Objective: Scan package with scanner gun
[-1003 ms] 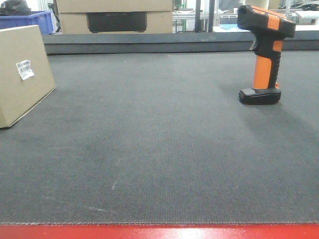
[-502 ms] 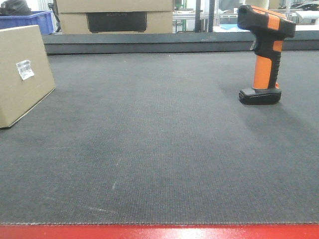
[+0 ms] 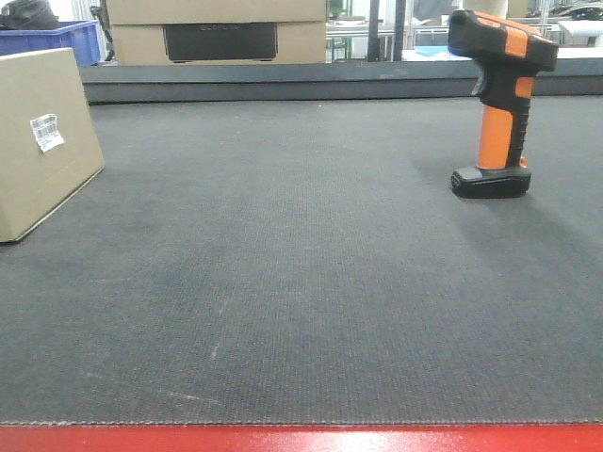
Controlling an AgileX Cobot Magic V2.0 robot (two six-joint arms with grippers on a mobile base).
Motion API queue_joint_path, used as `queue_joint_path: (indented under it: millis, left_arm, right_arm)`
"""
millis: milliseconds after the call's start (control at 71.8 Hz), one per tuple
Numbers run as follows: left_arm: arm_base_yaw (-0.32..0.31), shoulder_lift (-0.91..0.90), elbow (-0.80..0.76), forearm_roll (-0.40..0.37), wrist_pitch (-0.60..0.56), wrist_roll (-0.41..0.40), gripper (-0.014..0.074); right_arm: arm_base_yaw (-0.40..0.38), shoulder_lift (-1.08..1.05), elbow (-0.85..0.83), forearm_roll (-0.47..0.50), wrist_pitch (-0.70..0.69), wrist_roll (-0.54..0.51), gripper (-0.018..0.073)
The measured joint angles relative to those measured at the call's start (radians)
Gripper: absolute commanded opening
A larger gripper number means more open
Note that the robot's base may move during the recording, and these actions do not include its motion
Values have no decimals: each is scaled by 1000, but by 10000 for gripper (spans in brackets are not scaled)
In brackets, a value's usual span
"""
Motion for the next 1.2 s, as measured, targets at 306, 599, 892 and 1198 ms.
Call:
queue_joint_path:
  millis: [306, 599, 892, 1198]
  left_arm:
    - [0, 0, 0, 0, 0, 0, -111]
    - [0, 0, 0, 0, 0, 0, -111]
    - [0, 0, 0, 0, 0, 0, -111]
    - [0, 0, 0, 0, 0, 0, -111]
  right_arm:
    - [0, -65, 306, -9, -253, 2, -153]
    - [0, -66, 356, -9, -349, 6, -153]
    - [0, -66, 356, -3, -353, 6, -153]
    - [0, -66, 356, -3, -353, 8, -153]
